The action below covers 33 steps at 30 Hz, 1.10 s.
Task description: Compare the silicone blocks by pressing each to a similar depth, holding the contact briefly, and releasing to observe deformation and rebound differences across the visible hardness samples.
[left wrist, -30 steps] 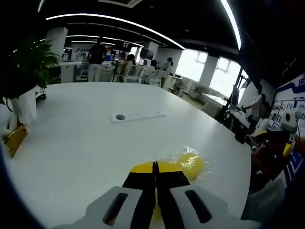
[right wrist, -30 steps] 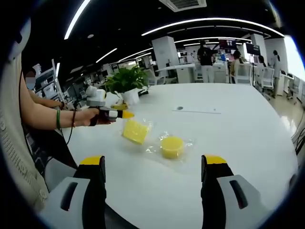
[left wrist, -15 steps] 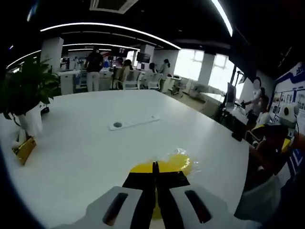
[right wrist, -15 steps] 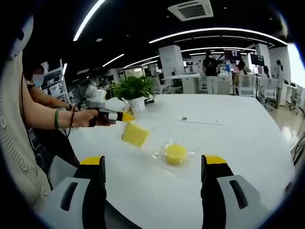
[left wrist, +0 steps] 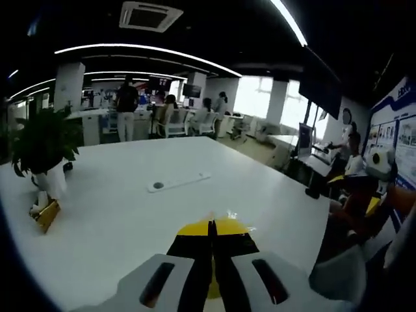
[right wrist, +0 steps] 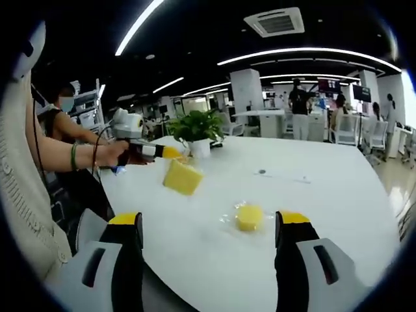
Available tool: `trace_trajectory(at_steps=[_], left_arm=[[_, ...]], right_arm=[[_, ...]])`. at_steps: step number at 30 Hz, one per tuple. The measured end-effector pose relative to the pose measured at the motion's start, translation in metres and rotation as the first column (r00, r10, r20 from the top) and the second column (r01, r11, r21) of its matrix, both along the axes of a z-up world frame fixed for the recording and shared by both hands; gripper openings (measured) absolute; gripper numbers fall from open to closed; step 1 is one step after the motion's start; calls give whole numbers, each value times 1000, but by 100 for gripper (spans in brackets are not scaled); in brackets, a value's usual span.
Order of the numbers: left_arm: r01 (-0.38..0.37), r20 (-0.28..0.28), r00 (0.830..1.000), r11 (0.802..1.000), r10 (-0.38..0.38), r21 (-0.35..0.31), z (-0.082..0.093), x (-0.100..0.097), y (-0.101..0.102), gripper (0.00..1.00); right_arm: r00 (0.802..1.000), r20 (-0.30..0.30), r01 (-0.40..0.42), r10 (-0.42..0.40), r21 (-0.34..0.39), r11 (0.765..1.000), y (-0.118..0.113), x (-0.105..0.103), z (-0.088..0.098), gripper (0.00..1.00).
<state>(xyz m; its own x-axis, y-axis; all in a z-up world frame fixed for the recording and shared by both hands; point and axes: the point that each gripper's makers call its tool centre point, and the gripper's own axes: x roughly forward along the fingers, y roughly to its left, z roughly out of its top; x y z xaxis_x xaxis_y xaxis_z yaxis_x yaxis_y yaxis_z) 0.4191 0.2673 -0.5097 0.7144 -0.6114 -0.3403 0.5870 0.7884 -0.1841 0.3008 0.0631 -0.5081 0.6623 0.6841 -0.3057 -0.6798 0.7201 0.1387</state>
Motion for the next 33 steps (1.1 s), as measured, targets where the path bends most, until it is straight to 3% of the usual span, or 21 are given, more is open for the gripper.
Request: trace_trajectory(at_steps=[9, 19, 22, 29, 33], left_arm=[[99, 44, 994, 995, -98, -11, 36, -34, -12, 0], [181, 66, 981, 983, -181, -4, 59, -62, -20, 0], [214, 57, 976, 976, -211, -39, 62, -68, -26, 0], [271, 60, 961, 962, -270, -9, 66, -73, -38, 0], [298, 68, 952, 954, -298, 3, 70, -68, -43, 0]], right_arm=[[996, 30, -78, 79, -23, 997, 8, -5, 11, 78], [979, 68, -188, 191, -48, 981, 31, 1, 28, 80], [964, 85, -246, 252, -78, 966, 45, 8, 35, 80], [925, 123, -345, 360, -125, 930, 77, 29, 53, 80], [897, 107, -410, 430, -165, 897, 93, 40, 50, 79]])
